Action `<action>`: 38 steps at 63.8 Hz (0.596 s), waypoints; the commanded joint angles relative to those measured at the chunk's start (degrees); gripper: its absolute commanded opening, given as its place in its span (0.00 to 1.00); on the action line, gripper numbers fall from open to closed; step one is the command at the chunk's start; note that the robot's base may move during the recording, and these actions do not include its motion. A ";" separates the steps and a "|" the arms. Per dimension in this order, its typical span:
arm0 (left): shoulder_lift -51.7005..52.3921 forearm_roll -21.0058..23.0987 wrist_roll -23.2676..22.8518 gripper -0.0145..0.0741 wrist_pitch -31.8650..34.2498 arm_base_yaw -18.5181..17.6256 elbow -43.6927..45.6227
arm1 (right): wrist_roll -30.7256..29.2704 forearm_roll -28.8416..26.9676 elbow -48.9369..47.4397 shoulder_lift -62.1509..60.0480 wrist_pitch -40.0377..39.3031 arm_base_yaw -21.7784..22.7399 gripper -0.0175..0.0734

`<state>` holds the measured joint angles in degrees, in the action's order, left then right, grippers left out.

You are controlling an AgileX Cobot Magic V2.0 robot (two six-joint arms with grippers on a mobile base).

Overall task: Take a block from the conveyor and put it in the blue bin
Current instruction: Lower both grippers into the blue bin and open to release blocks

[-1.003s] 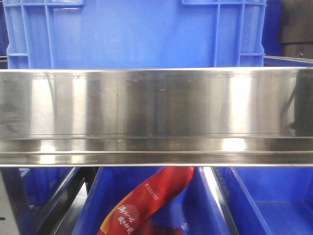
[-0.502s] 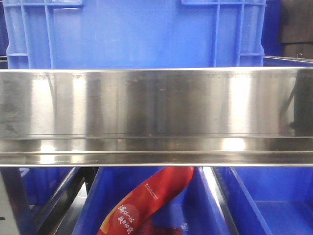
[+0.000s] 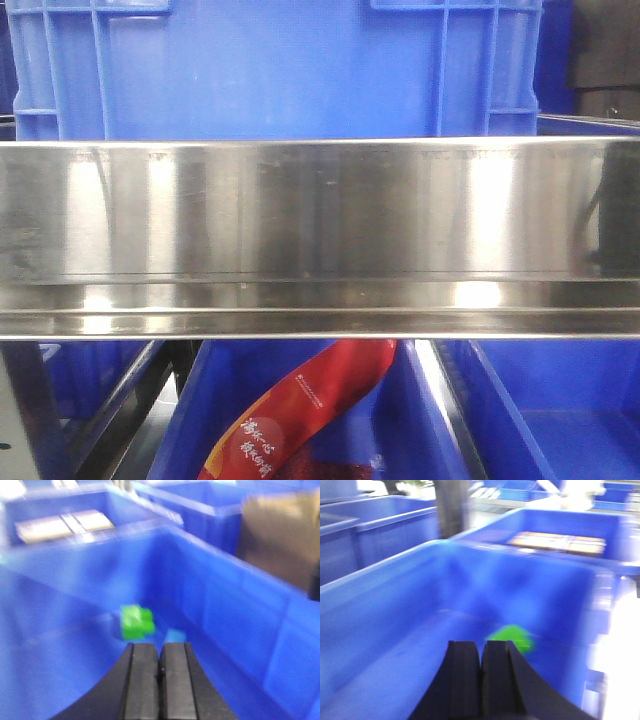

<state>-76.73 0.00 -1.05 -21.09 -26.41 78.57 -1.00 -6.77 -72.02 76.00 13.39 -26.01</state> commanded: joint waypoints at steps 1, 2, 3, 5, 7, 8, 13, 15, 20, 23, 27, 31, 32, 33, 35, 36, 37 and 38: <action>4.38 0.00 0.08 0.04 0.16 1.54 -0.31 | 0.22 -0.03 -0.32 -3.43 0.70 2.31 0.01; 5.02 0.00 0.08 0.04 0.16 1.81 -0.55 | 0.22 -0.03 -0.16 -4.17 0.85 2.77 0.01; 5.99 0.00 0.08 0.04 0.16 2.09 -0.84 | 0.22 -0.03 0.02 -4.67 0.85 3.08 0.01; 7.68 0.00 0.08 0.04 0.49 2.80 -1.72 | 0.22 -0.03 0.47 -5.77 0.85 3.68 0.01; 9.09 -0.35 0.08 0.04 0.93 3.35 -2.61 | 0.22 -0.03 1.23 -6.87 0.43 4.31 0.01; 10.18 -0.58 0.08 0.04 1.24 3.92 -3.61 | 0.22 -0.03 1.79 -7.76 0.12 4.81 0.01; 14.69 -0.63 0.08 0.04 2.80 5.82 -6.99 | 0.22 -0.03 4.92 -11.33 -1.80 6.74 0.01; 16.69 -0.63 0.08 0.04 3.37 6.78 -8.91 | 0.22 -0.03 6.58 -12.91 -2.84 7.46 0.01; 20.87 -0.63 0.08 0.04 4.11 8.91 -13.49 | 0.22 -0.03 10.88 -16.82 -5.09 8.87 0.01; 23.74 -0.63 0.08 0.04 4.11 10.06 -16.12 | 0.22 -0.03 13.96 -18.85 -6.21 9.52 0.01; 27.52 -0.63 0.08 0.04 4.11 11.90 -20.82 | 0.22 -0.03 17.71 -22.17 -7.56 10.13 0.01; 31.39 -0.63 0.08 0.04 4.11 13.25 -24.71 | 0.22 -0.03 22.30 -25.21 -9.43 10.50 0.01; 32.17 -0.63 0.08 0.04 4.11 13.57 -25.69 | 0.22 -0.03 23.34 -25.99 -9.88 10.59 0.01; 32.93 -0.63 0.08 0.04 4.11 13.89 -27.17 | 0.22 -0.03 24.89 -27.18 -10.54 10.64 0.01; 34.68 -0.63 0.08 0.04 4.11 14.59 -29.09 | 0.22 -0.03 26.96 -29.10 -11.37 10.64 0.01; 35.56 -0.63 0.08 0.04 4.11 14.85 -30.03 | 0.22 -0.03 27.48 -29.49 -11.83 10.64 0.01; 36.84 -0.63 0.08 0.04 4.11 15.08 -30.97 | 0.22 -0.03 29.04 -30.29 -12.30 10.64 0.01; 37.69 -0.51 0.08 0.04 4.11 15.29 -31.90 | 0.22 -0.03 30.07 -31.48 -12.81 10.64 0.01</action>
<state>-43.93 -0.55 -1.05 -17.74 -12.59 51.21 -0.86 -6.80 -46.49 49.17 4.42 -15.74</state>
